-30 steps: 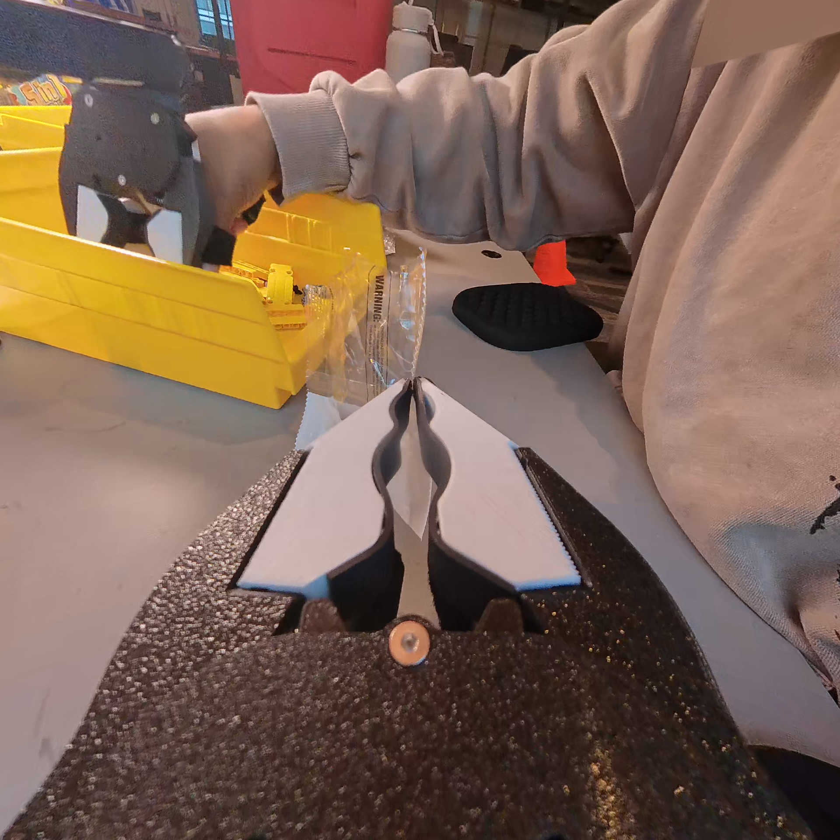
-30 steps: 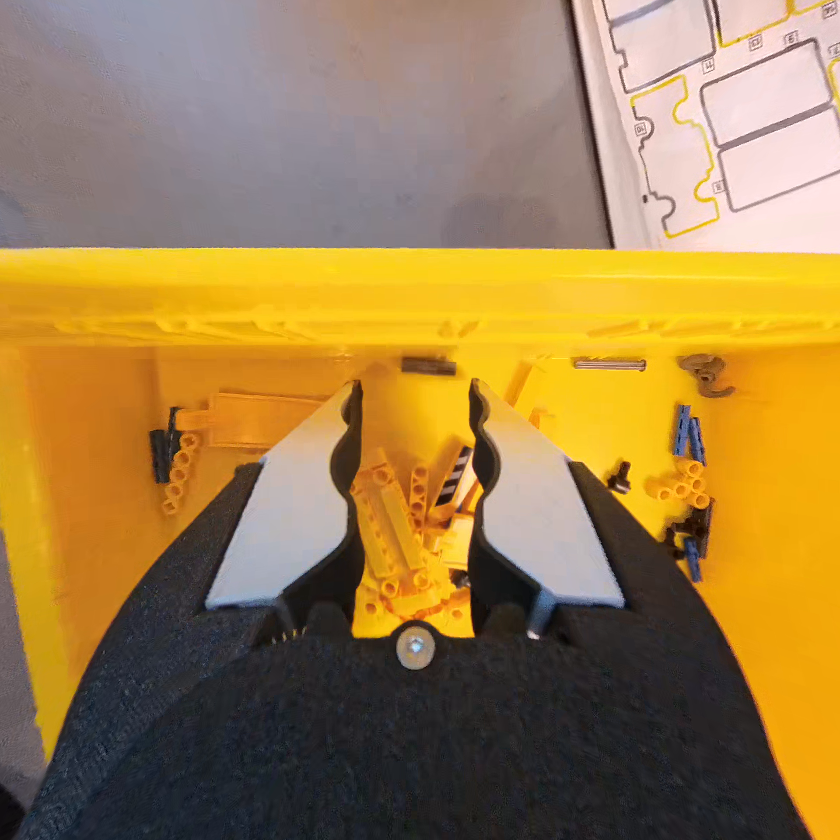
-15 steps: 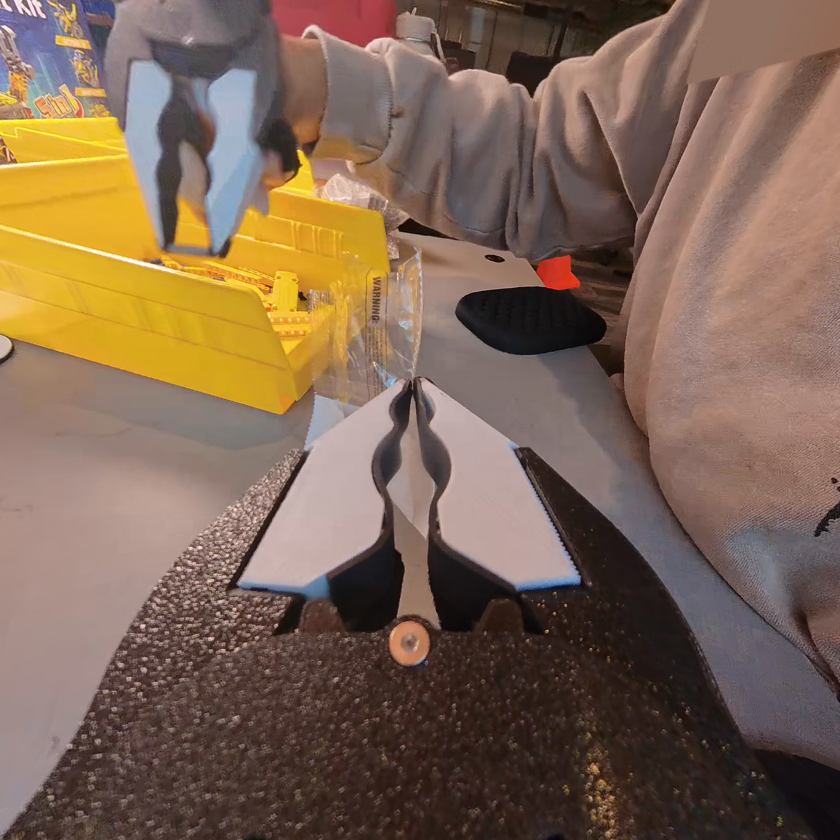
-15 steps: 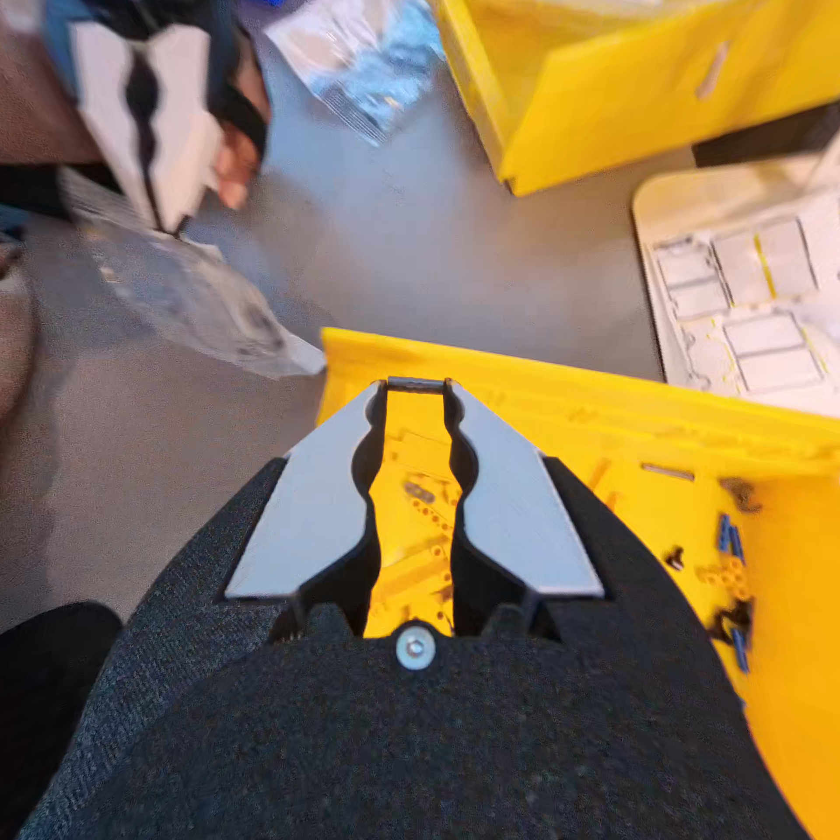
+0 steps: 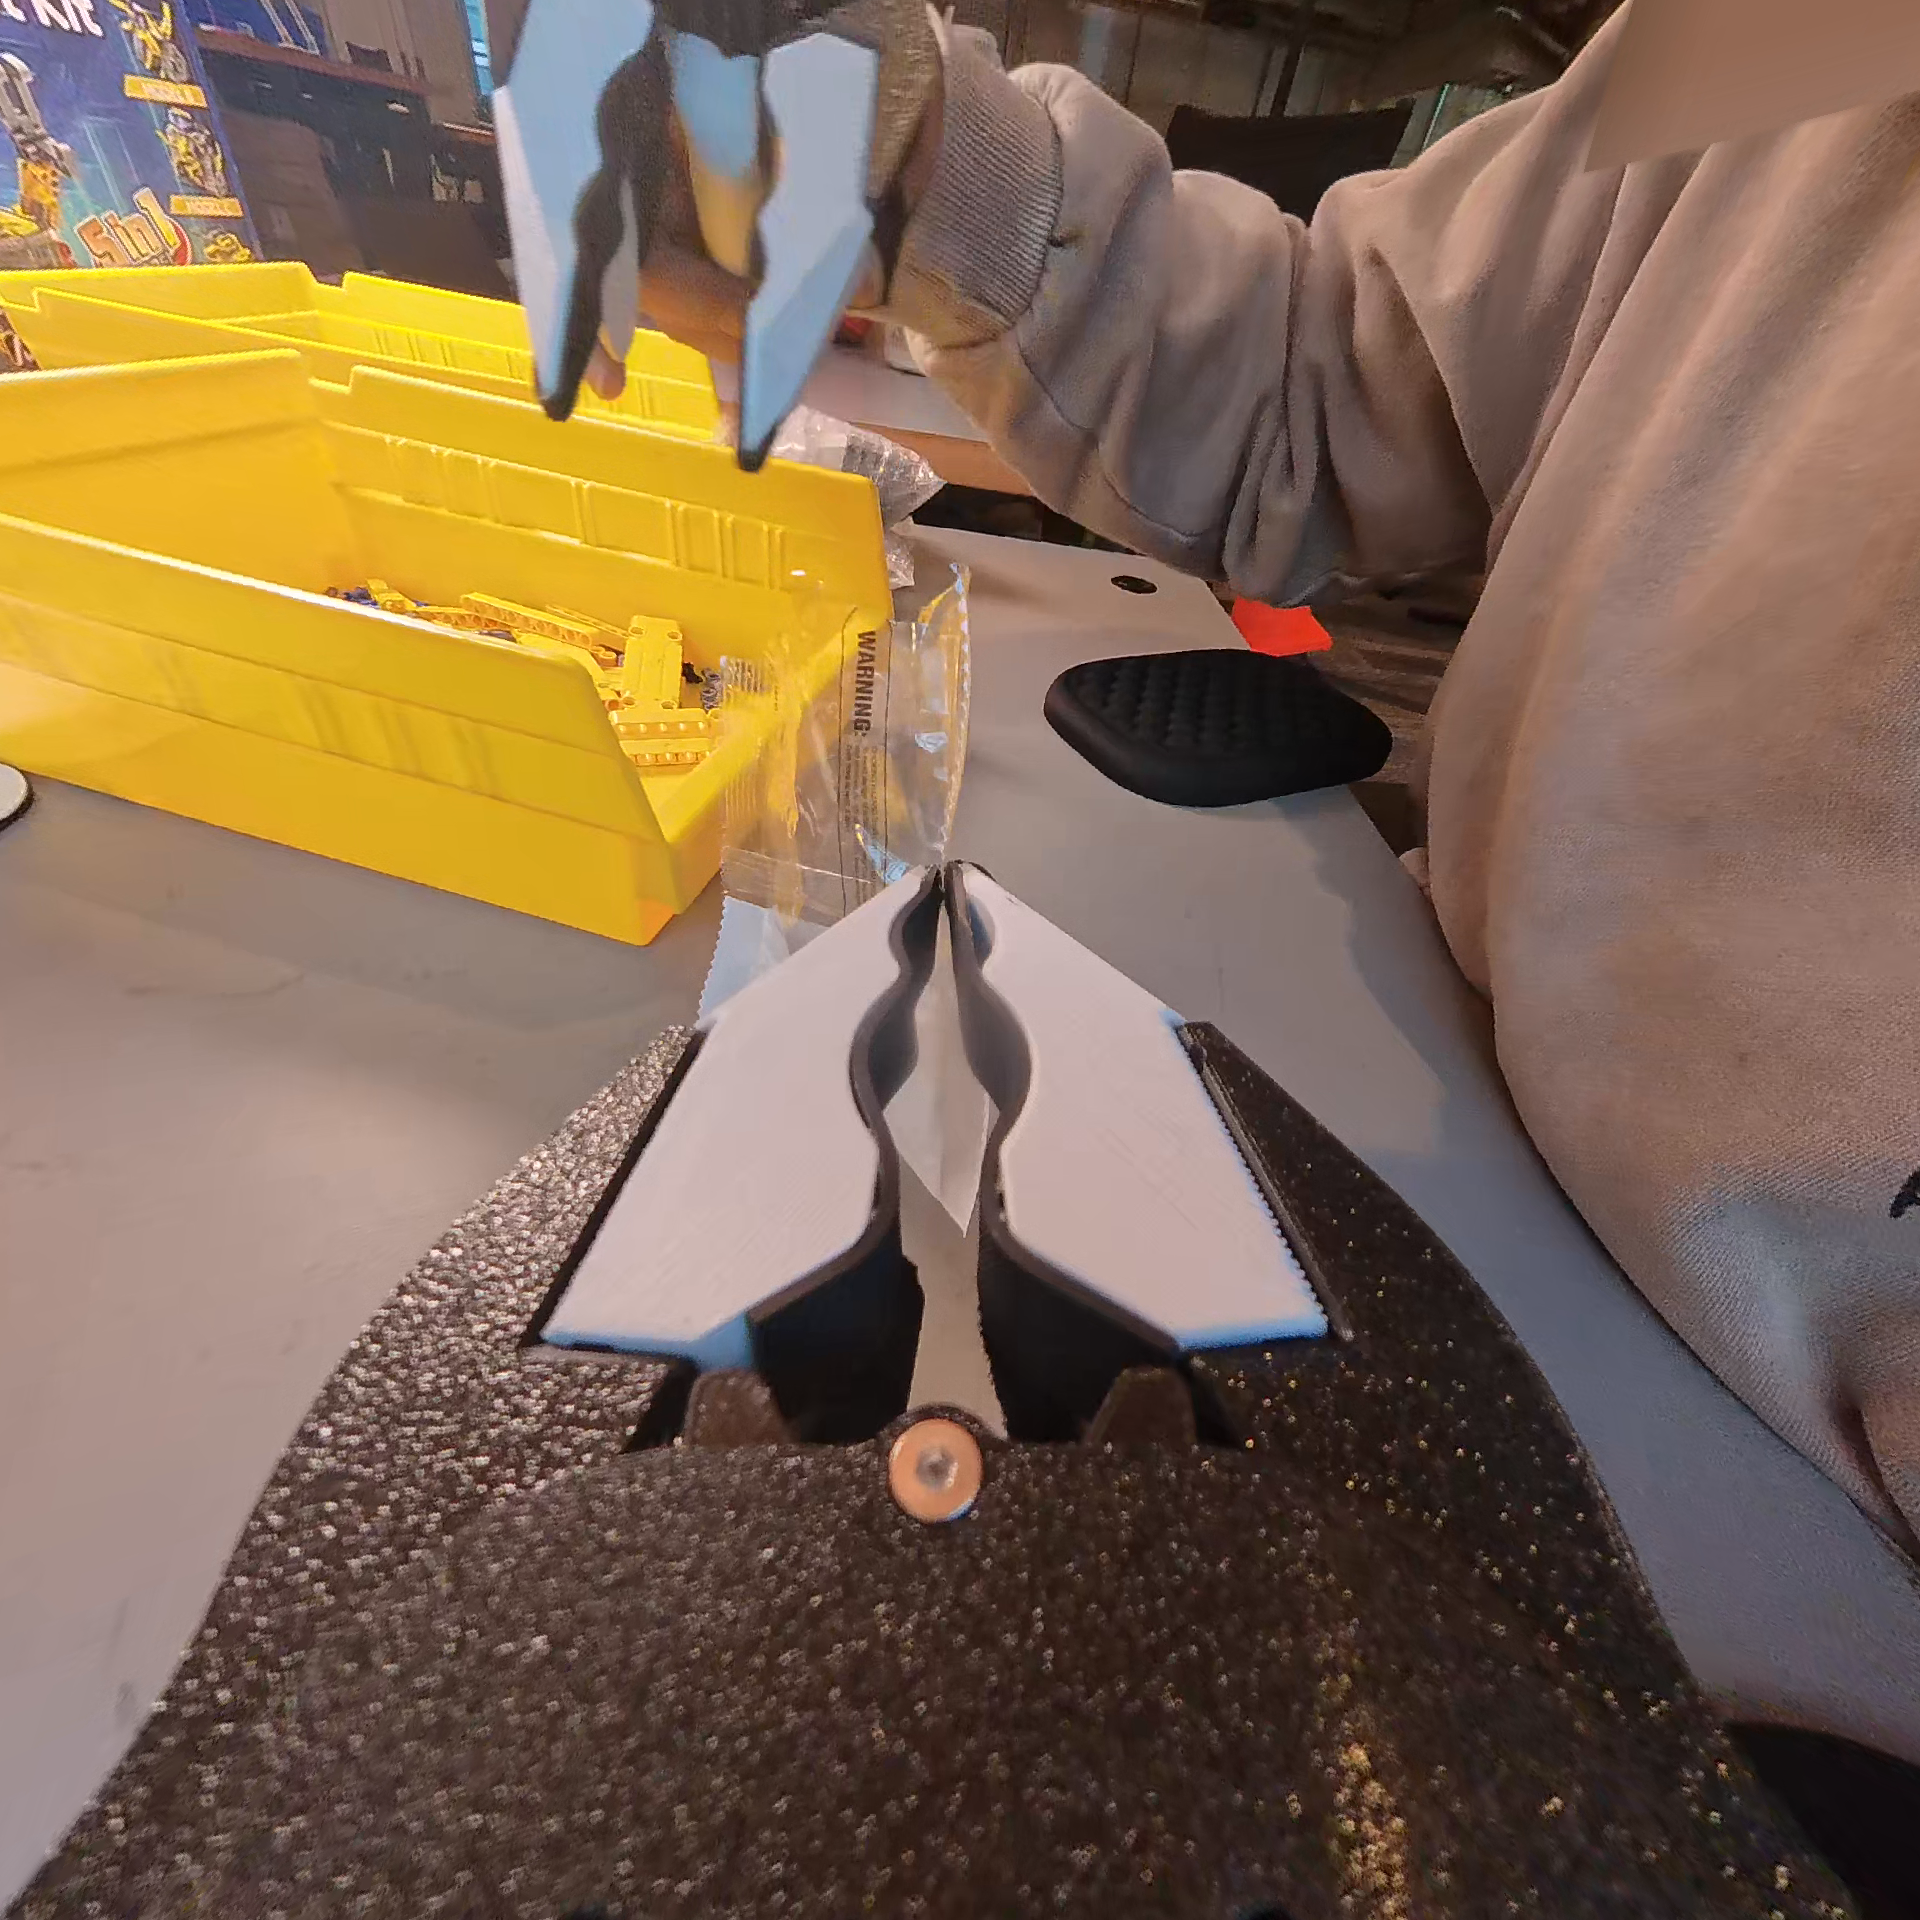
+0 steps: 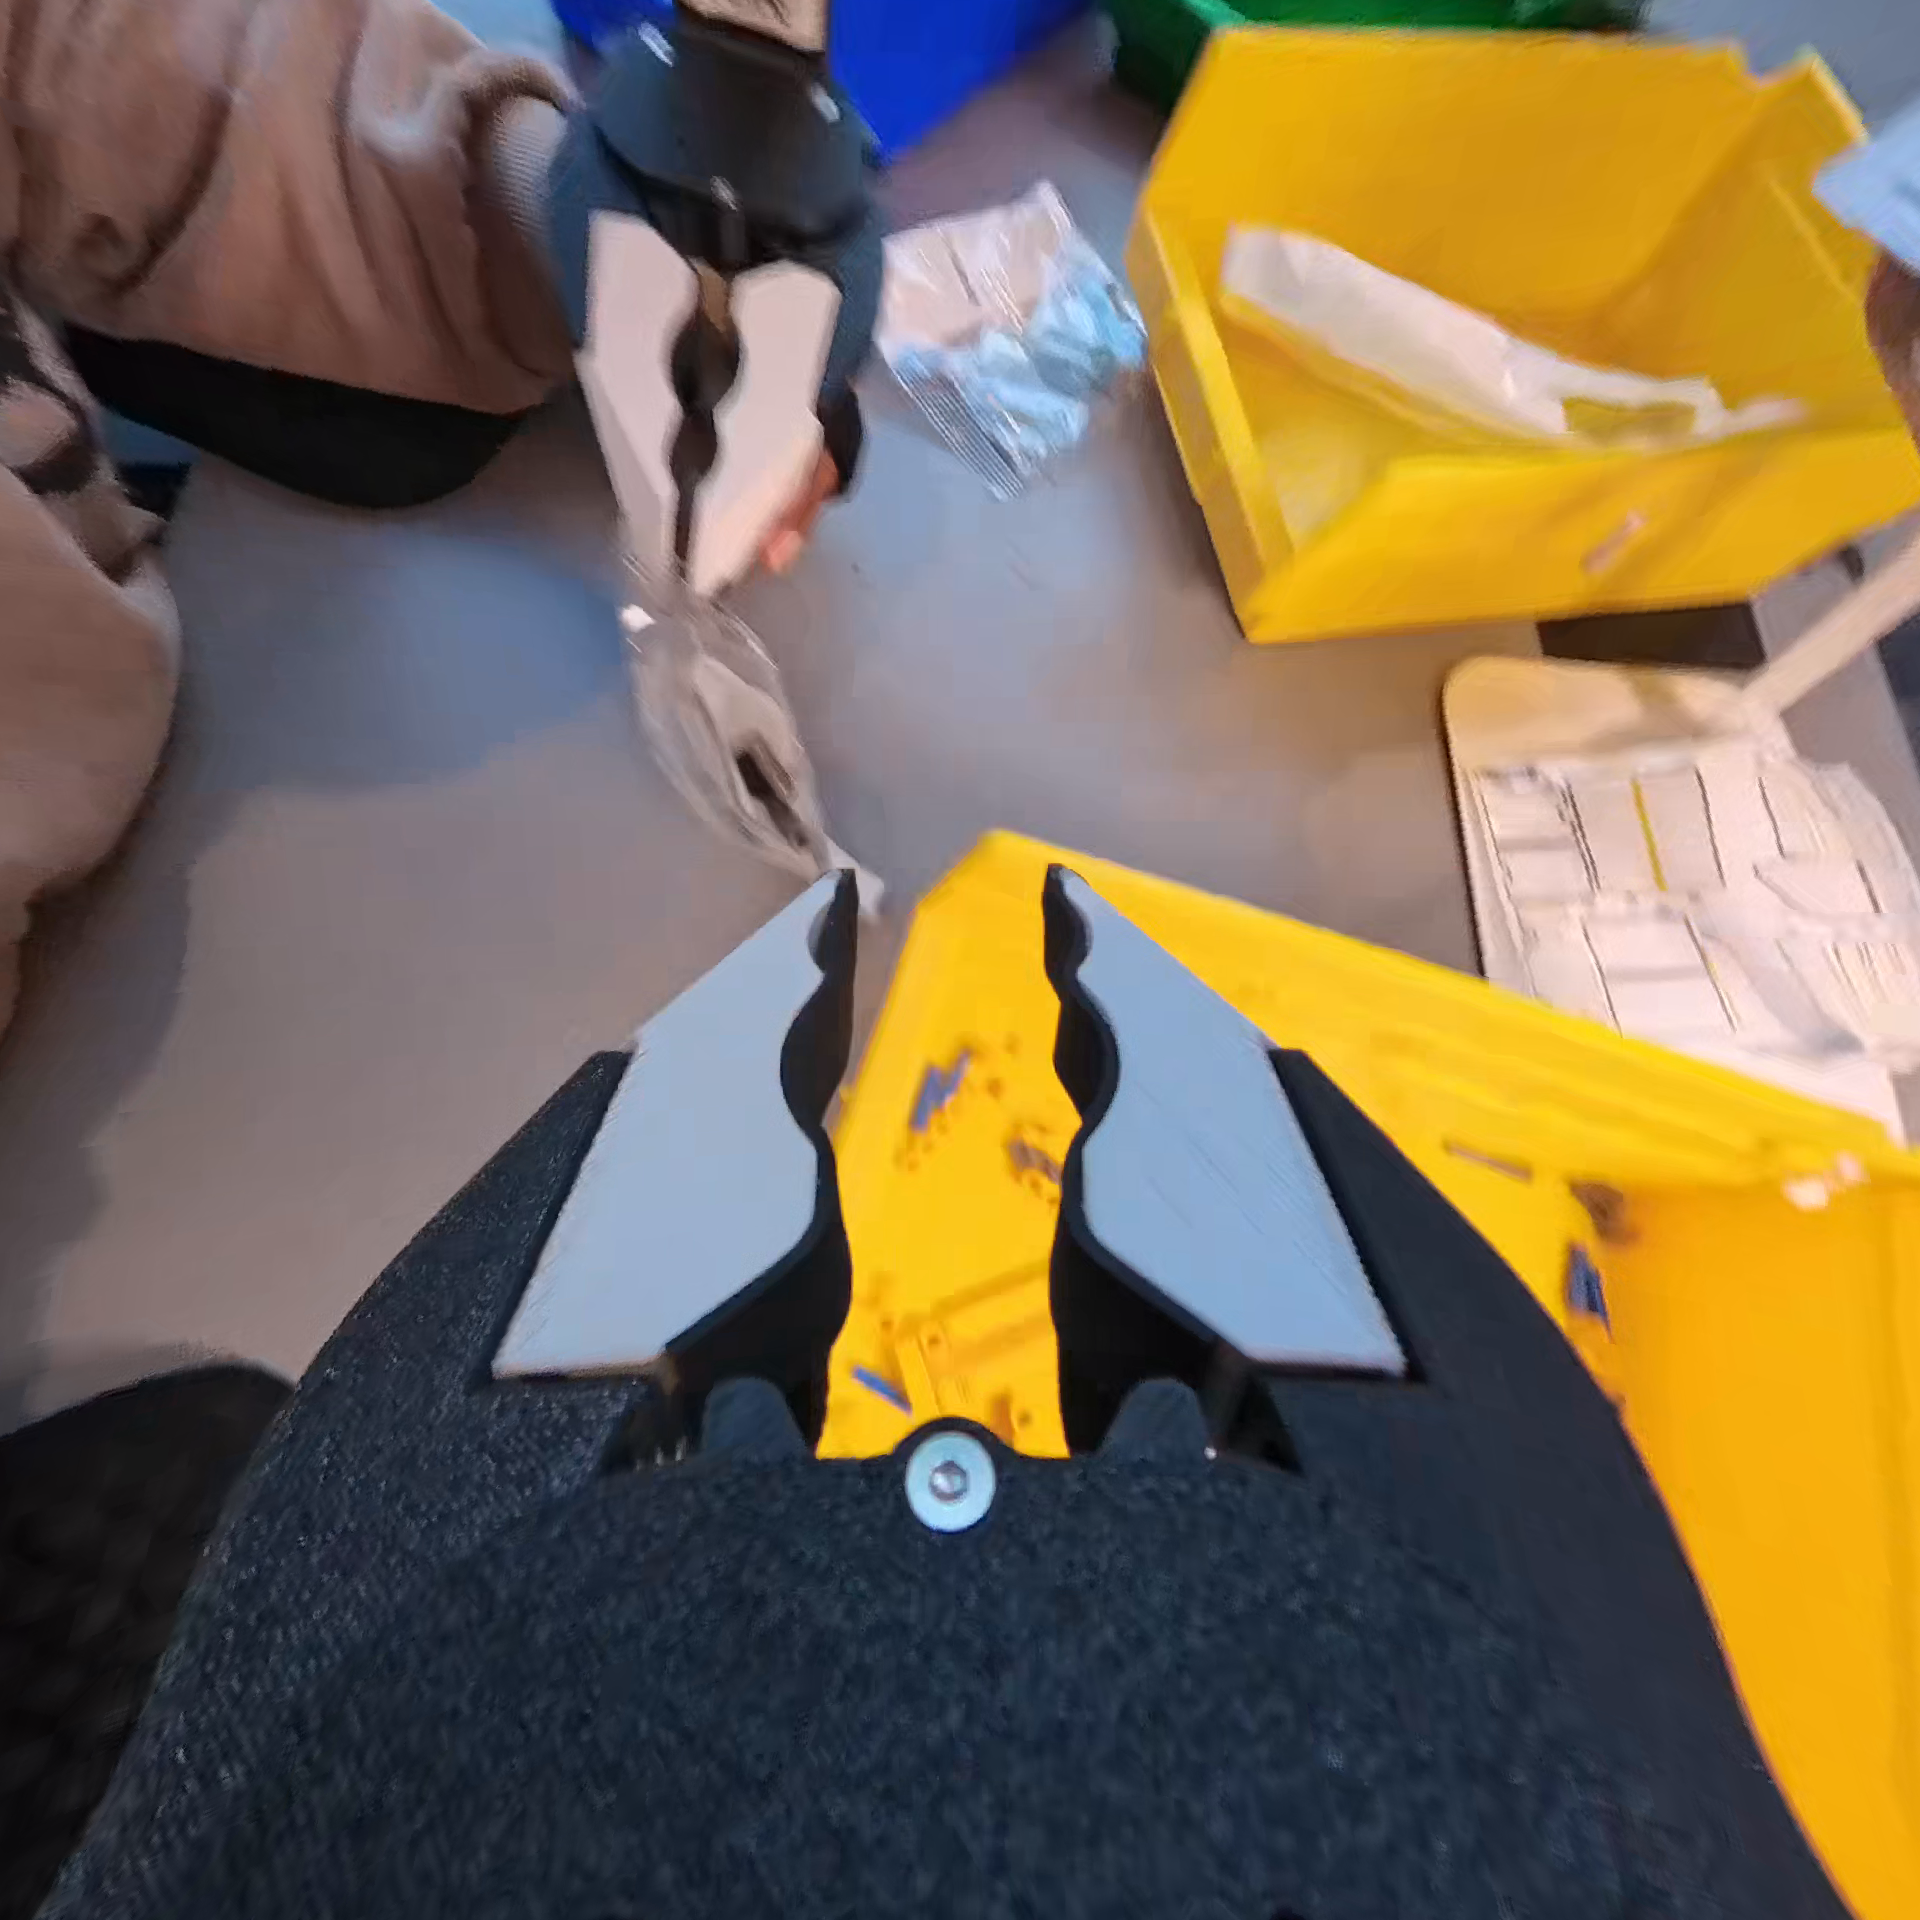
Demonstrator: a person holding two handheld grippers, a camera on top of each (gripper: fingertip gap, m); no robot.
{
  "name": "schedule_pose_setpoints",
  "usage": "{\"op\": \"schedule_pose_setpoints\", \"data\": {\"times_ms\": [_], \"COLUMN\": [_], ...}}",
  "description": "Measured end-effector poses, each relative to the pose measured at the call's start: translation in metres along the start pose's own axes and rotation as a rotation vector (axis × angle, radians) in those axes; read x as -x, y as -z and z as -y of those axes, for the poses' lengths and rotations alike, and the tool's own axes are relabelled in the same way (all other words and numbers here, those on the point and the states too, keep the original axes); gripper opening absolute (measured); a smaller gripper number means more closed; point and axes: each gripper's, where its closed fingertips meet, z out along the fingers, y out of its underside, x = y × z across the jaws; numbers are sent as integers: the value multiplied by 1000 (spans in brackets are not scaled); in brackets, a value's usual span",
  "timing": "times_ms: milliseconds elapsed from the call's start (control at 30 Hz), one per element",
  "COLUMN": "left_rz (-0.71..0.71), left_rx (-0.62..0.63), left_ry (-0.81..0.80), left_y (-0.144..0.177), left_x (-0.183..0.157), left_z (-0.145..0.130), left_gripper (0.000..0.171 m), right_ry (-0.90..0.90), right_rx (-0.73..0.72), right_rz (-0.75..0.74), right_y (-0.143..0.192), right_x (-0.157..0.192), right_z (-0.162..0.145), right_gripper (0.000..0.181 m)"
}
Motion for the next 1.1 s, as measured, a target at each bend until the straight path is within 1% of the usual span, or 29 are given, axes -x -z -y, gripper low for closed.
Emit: {"op": "schedule_pose_setpoints", "data": {"times_ms": [67,100,133,233,300,400,467,633,767,833,867,933,1033,1067,1100], "left_rz": [-3,-5,-5,-3,-1,0,-1,-11,-7,-5,-6,-8,-9,-8,-8], "left_rx": [1,3,6,8,8,7,7,11,11,8,7,7,11,12,12], "left_ry": [0,-1,-2,-1,2,3,-1,-5,-10,-11,-11,-10,-14,-16,-17], "left_y": [0,-1,-1,-1,-1,0,0,-1,0,1,1,1,0,0,1], "left_x": [0,-1,-1,-1,0,0,0,-3,-2,-2,-2,-3,-3,-3,-4], "left_z": [0,0,-1,-1,-2,-2,-1,-1,0,1,1,1,0,1,1], "left_gripper": [0,0,0,0,0,0,0,0,0,0,0,0,0,0,0], "right_ry": [-61,-74,-86,-83,-59,-184,-239,-279,-309,-318,-327,-351,-367,-372,-373], "right_rx": [161,249,310,396,504,572,572,600,607,611,601,593,597,602,605], "right_rz": [-91,-111,-83,27,38,22,2,-72,-92,-121,-126,-124,-125,-126,-120], "right_y": [10,11,8,-16,-30,-43,-48,-51,-53,-53,-54,-57,-56,-55,-54], "right_x": [-34,-45,-46,-32,-28,-26,-27,-32,-26,-26,-27,-28,-31,-33,-33], "right_z": [-41,-64,-81,-106,-122,-132,-132,-138,-138,-141,-141,-142,-143,-144,-144], "right_gripper": [30,30,30,28,29,29,30,30,31,32,35,36,29,23,23]}}
